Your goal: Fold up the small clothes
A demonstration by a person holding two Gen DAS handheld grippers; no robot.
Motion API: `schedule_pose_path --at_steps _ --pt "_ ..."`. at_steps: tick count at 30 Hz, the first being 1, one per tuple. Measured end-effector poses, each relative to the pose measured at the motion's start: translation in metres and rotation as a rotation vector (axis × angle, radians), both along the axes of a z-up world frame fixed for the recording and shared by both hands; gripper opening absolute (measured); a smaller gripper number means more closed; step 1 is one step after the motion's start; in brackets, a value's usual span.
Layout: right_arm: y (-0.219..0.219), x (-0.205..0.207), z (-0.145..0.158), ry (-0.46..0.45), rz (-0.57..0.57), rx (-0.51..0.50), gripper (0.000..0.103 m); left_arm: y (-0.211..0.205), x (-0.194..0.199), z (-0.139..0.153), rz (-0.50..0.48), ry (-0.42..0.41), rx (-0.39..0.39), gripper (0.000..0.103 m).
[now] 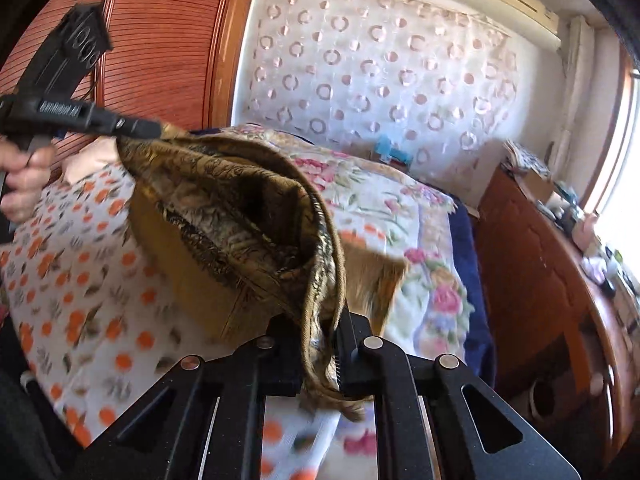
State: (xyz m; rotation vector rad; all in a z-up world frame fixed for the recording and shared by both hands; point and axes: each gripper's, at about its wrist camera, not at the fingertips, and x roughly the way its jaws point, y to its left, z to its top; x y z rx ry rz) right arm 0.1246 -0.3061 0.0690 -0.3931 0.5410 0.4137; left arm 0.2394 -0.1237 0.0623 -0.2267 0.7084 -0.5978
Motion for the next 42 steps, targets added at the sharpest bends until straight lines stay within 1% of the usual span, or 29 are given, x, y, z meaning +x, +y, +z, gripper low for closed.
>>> schedule_pose_path --at_steps 2,4,5,7,9,10,11,14,16,17,19,20,21,22,25,27,29,34,38,41,42 --pt "0.01 0.029 0.003 0.012 0.018 0.0 0.012 0.005 0.014 -0.006 0.02 0.012 0.005 0.008" --pt "0.018 0.054 -0.001 0.033 0.031 -0.001 0.012 0.007 0.026 -0.012 0.03 0.022 0.031 0.008" --pt "0.022 0.07 -0.005 0.053 0.04 0.003 0.012 0.008 0.031 -0.015 0.029 0.025 0.043 0.01" --pt "0.026 0.093 -0.013 0.083 0.045 0.007 0.012 0.01 0.039 -0.018 0.023 0.024 0.059 0.021" --pt "0.028 0.115 -0.023 0.111 0.048 -0.003 0.012 0.017 0.042 -0.017 0.048 -0.008 0.085 0.044" --pt "0.031 0.124 -0.027 0.12 0.05 -0.006 0.012 0.021 0.042 -0.016 0.07 -0.038 0.095 0.046" --pt "0.034 0.133 -0.031 0.132 0.051 -0.004 0.012 0.024 0.044 -0.015 0.08 -0.05 0.11 0.046" --pt "0.03 0.153 -0.032 0.145 0.019 0.014 0.013 0.025 0.054 -0.022 0.083 -0.025 0.162 0.047" --pt "0.028 0.158 -0.032 0.144 -0.023 0.039 0.031 0.022 0.058 -0.031 0.092 -0.018 0.203 0.047" --pt "0.025 0.158 -0.033 0.136 -0.053 0.052 0.035 0.021 0.06 -0.036 0.092 -0.009 0.217 0.047" --pt "0.023 0.156 -0.032 0.13 -0.101 0.086 0.05 0.018 0.065 -0.049 0.082 0.019 0.237 0.047" --pt "0.019 0.154 -0.031 0.129 -0.122 0.108 0.054 0.016 0.067 -0.055 0.077 0.033 0.244 0.047" --pt "0.018 0.151 -0.031 0.131 -0.137 0.122 0.061 0.014 0.068 -0.062 0.072 0.048 0.255 0.047" --pt "0.016 0.146 -0.033 0.137 -0.152 0.137 0.067 0.011 0.068 -0.068 0.06 0.062 0.267 0.047" --pt "0.006 0.132 -0.041 0.173 -0.193 0.162 0.075 0.004 0.073 -0.084 0.038 0.098 0.295 0.047" --pt "-0.001 0.127 -0.051 0.212 -0.225 0.153 0.075 0.003 0.077 -0.093 0.039 0.127 0.295 0.047" --pt "-0.009 0.132 -0.058 0.242 -0.259 0.154 0.075 0.002 0.082 -0.099 0.047 0.146 0.303 0.047" --pt "-0.012 0.15 -0.06 0.322 -0.275 0.24 0.076 -0.001 0.087 -0.111 0.059 0.173 0.306 0.047" --pt "-0.015 0.162 -0.062 0.35 -0.263 0.27 0.076 -0.008 0.085 -0.113 0.06 0.133 0.356 0.05" --pt "-0.027 0.171 -0.065 0.38 -0.254 0.31 0.076 -0.009 0.09 -0.113 0.059 0.134 0.36 0.05" --pt "-0.033 0.166 -0.065 0.387 -0.25 0.323 0.076 -0.009 0.093 -0.113 0.058 0.137 0.358 0.05"
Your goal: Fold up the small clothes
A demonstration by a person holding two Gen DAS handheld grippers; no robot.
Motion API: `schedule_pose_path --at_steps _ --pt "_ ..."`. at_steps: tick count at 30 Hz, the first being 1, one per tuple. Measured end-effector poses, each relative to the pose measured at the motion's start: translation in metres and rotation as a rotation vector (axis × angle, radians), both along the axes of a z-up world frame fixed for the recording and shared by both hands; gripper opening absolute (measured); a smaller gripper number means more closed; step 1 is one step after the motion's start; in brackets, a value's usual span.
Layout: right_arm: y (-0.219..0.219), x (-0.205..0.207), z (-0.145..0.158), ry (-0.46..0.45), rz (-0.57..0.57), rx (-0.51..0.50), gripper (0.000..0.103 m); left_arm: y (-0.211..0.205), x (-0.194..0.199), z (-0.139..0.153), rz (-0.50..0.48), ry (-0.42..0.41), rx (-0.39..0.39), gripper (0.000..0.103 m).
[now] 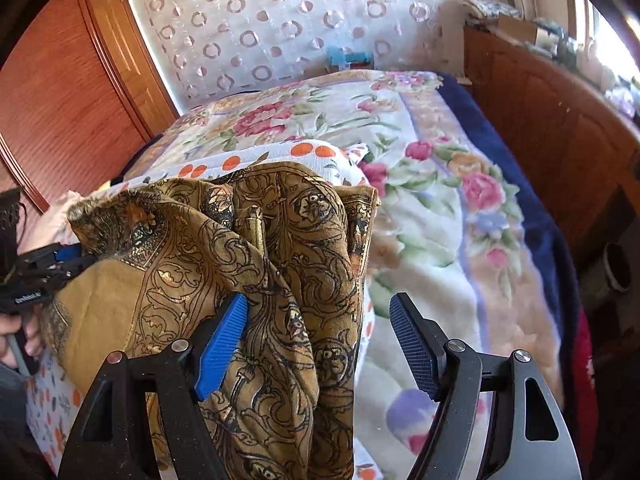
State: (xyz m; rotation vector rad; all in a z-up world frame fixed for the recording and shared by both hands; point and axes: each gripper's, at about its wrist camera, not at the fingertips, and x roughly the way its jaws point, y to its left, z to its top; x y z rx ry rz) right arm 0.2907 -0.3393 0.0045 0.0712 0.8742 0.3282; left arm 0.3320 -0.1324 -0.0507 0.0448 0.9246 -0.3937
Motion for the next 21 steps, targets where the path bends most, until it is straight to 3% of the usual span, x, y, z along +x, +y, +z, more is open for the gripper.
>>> schedule_pose_path --at_steps 5,9,11,14,16,21 --pt "-0.002 -0.004 -0.003 -0.017 0.034 -0.001 0.073 0.003 0.012 0.001 -0.03 0.029 -0.034 0.047" --pt "0.003 -0.009 -0.006 -0.045 0.073 -0.004 0.05 0.004 0.015 0.001 -0.032 0.043 -0.057 0.034" --pt "0.004 -0.011 -0.008 -0.051 0.073 0.0 0.044 0.003 0.015 0.002 -0.031 0.049 -0.076 0.03" --pt "0.003 -0.012 -0.012 -0.057 0.076 0.013 0.029 0.002 0.014 0.003 -0.032 0.053 -0.106 0.016" --pt "0.005 -0.015 -0.012 -0.073 0.083 -0.011 0.018 -0.004 0.008 0.008 -0.043 0.022 -0.084 0.012" --pt "0.004 -0.021 -0.008 -0.111 0.089 -0.046 0.013 -0.011 -0.004 0.023 -0.064 -0.035 -0.077 0.009"
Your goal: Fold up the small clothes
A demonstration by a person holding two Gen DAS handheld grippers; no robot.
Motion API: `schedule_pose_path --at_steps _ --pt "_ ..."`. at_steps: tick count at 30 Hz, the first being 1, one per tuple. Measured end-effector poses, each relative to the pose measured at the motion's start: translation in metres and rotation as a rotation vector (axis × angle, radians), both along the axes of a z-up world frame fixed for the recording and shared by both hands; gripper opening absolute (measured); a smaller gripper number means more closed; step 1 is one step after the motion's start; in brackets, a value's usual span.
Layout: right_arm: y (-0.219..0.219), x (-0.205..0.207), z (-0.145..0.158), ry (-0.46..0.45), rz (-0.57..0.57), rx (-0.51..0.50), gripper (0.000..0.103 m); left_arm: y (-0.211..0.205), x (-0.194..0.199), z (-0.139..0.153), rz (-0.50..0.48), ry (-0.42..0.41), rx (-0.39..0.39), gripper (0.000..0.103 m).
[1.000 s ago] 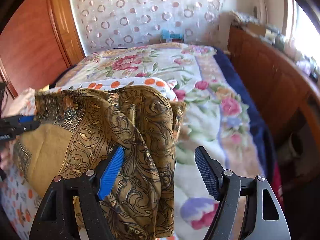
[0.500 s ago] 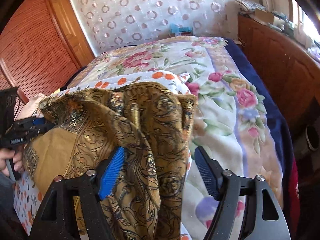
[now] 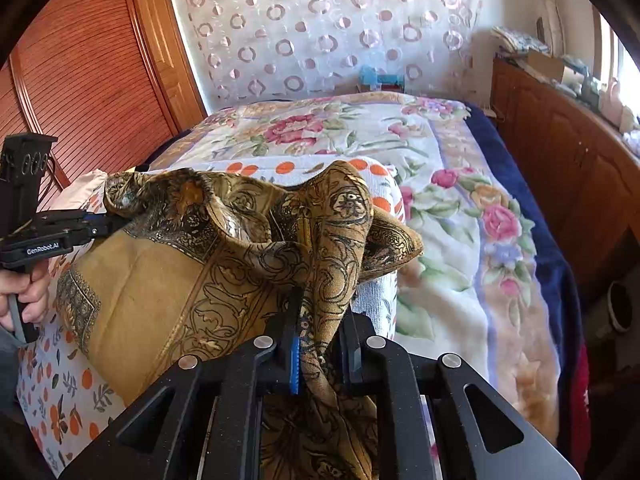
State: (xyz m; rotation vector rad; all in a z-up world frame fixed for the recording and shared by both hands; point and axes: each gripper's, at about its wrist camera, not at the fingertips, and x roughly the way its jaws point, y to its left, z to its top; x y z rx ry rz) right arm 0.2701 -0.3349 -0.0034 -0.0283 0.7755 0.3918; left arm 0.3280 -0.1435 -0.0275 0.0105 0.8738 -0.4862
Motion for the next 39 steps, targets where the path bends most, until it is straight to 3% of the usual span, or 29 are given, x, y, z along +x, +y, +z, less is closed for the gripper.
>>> schedule_pose_path --at_steps 11,18,29,39 --pt "0.012 -0.021 0.022 -0.135 0.02 -0.015 0.012 0.019 -0.032 0.04 -0.039 -0.098 -0.069 0.008" --pt "0.054 -0.033 0.046 -0.235 0.115 -0.036 0.012 0.066 -0.065 0.071 0.005 -0.179 -0.127 0.008" --pt "0.18 -0.004 0.069 -0.32 0.341 0.014 0.011 0.197 -0.113 0.104 0.246 -0.295 -0.161 0.008" --pt "0.325 0.067 0.069 -0.304 0.574 0.024 0.011 0.32 -0.153 0.095 0.494 -0.344 -0.208 0.008"
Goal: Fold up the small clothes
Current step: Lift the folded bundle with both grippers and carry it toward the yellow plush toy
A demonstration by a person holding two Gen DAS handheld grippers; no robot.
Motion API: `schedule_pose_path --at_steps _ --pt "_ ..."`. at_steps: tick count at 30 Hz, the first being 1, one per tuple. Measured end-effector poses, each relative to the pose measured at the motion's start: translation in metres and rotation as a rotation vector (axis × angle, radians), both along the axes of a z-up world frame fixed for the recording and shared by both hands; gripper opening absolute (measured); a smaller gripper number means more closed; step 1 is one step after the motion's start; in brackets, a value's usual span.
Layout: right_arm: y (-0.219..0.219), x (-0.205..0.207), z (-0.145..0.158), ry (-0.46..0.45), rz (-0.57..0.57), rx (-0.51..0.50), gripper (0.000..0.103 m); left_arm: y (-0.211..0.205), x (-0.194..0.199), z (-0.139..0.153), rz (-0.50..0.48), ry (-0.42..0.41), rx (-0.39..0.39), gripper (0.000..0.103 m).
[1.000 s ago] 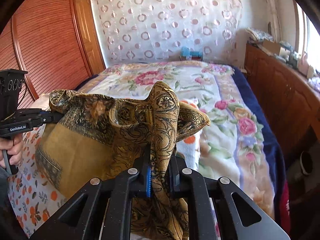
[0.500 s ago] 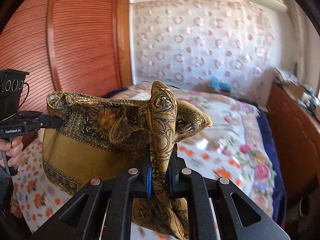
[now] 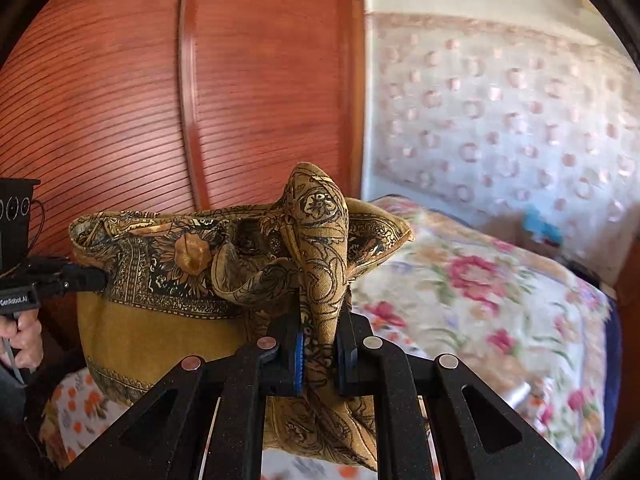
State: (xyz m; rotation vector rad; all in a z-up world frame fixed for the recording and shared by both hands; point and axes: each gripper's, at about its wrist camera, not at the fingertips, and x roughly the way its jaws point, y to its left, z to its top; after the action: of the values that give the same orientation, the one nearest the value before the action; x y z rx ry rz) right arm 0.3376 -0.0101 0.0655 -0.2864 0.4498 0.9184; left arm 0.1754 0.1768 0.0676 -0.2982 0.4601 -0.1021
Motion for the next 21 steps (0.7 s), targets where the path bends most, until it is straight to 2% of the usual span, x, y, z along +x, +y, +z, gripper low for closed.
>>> schedule_pose_path --at_steps 5,10,15,17,21 --pt "0.061 0.047 -0.011 0.036 0.07 -0.059 0.011 0.034 -0.006 -0.019 0.052 0.027 -0.079 0.008" --pt "0.087 0.076 -0.01 0.065 0.11 -0.098 0.011 0.05 -0.012 -0.029 0.065 0.025 -0.12 0.008" --pt "0.121 0.092 -0.009 0.084 0.13 -0.156 0.011 0.077 -0.01 -0.049 0.113 0.083 -0.15 0.008" --pt "0.138 0.105 -0.025 0.096 0.126 -0.209 0.012 0.082 -0.007 -0.061 0.137 0.122 -0.131 0.008" --pt "0.16 0.127 -0.05 0.108 0.122 -0.232 0.012 0.086 -0.004 -0.082 0.173 0.182 -0.097 0.008"
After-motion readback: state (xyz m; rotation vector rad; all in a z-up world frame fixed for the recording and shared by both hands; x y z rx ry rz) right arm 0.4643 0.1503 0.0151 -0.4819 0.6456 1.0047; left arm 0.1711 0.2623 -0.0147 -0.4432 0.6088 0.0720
